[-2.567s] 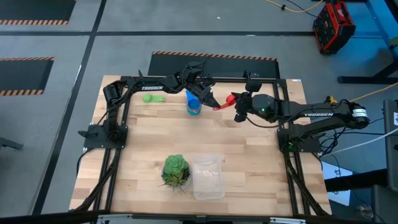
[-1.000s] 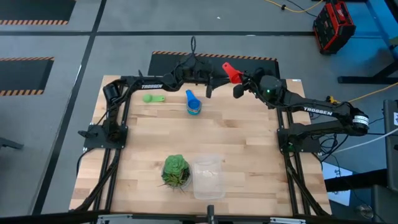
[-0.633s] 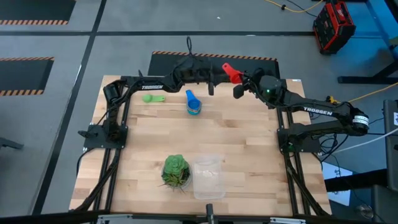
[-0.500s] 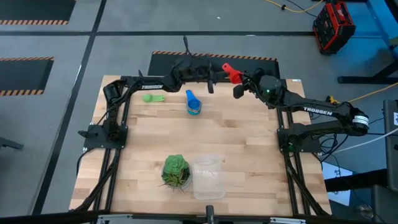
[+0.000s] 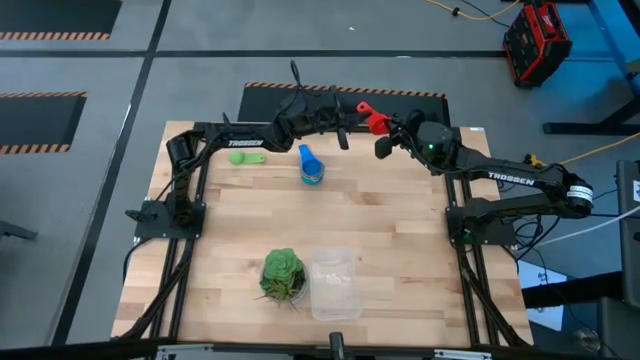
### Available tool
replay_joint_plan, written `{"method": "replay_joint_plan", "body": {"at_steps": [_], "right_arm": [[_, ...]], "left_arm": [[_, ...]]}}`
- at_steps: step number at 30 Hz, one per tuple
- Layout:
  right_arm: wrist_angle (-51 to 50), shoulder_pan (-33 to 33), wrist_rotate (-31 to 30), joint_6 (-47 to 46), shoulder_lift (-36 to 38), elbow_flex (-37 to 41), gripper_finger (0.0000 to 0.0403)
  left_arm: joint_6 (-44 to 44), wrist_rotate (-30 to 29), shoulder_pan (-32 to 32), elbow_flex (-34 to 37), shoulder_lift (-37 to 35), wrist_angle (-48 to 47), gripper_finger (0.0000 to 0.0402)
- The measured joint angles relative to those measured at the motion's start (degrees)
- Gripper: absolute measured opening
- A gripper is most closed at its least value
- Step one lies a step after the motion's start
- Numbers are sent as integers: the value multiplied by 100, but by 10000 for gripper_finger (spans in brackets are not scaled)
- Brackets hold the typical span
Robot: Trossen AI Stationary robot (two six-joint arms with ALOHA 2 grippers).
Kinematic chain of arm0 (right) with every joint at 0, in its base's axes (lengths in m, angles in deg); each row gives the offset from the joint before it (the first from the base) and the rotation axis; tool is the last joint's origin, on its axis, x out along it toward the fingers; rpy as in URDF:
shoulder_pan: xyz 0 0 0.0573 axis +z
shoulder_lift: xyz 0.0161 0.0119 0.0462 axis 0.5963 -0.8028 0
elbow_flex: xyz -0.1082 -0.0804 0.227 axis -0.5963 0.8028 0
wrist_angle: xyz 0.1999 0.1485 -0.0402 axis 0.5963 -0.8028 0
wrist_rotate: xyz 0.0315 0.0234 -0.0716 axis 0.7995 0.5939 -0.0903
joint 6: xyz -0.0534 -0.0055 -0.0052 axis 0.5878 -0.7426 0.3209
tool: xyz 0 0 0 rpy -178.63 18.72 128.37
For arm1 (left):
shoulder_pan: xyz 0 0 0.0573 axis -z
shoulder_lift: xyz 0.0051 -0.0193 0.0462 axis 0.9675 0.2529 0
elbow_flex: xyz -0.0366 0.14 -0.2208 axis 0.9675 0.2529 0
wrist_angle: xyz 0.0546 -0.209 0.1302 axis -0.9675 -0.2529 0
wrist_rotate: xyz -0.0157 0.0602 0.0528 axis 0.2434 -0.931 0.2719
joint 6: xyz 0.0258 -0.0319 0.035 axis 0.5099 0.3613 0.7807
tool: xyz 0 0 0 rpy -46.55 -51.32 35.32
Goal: Nest measuring cups in basket
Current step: Stack the red measuring cup on top of the blue measuring cup
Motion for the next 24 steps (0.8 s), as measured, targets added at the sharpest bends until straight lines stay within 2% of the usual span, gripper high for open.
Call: {"method": "replay_joint_plan", "body": {"at_steps": [9,20,24], "right_arm": [[9,0,-35,42,0,0,25],[4,-4,3,18,0,0,70],[-2,-4,163,11,0,0,101]], "left_arm": [[2,38,0,0,0,-9,9],[54,32,-11,0,0,-16,5],[57,22,-11,0,0,-9,3]]}}
